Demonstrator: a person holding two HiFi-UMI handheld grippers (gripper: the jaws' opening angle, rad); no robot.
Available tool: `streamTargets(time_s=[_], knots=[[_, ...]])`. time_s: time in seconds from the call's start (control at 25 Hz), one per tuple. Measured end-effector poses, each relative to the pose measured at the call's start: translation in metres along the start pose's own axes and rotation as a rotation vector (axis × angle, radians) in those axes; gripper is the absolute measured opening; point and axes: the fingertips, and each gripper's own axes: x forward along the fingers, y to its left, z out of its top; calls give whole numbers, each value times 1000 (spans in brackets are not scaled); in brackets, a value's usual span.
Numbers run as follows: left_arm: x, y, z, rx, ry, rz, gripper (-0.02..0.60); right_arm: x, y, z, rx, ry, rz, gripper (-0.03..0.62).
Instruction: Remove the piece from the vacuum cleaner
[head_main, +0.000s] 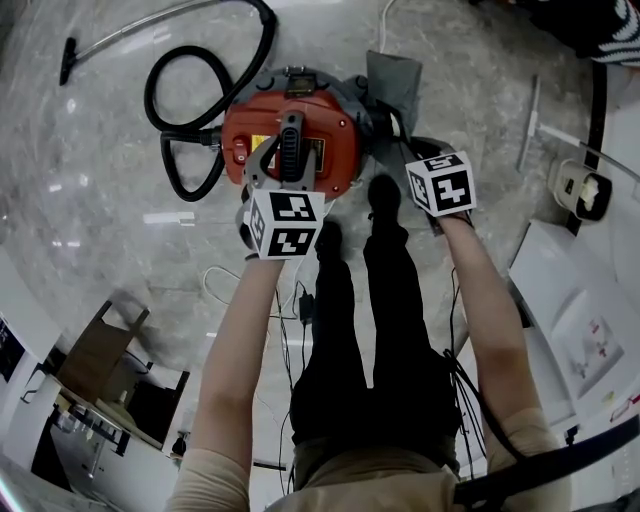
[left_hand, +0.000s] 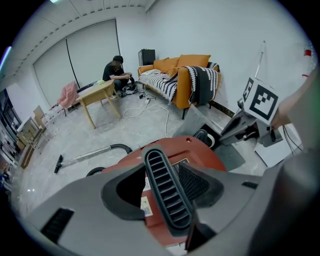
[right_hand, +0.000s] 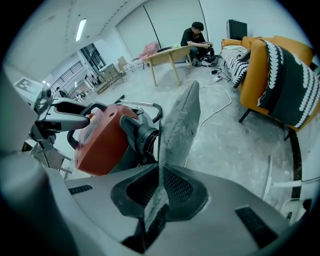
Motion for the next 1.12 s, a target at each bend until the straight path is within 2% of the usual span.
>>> streamTargets(time_s=[0.52,0.76,0.96,1.12], knots=[[-1,0,0,12,6,15,201,-2,0,0,-85,-38,-6,35],[-1,1,-1,23,16,15,201,-3,0,-5,-30,-46,-18,35],[-1,1,0,23,18,8,201,-4,-1,-3,-41,-40,8,35],[-2,1,-1,21,14,4,201,-5,0,-3,-108,-45,-2,35]])
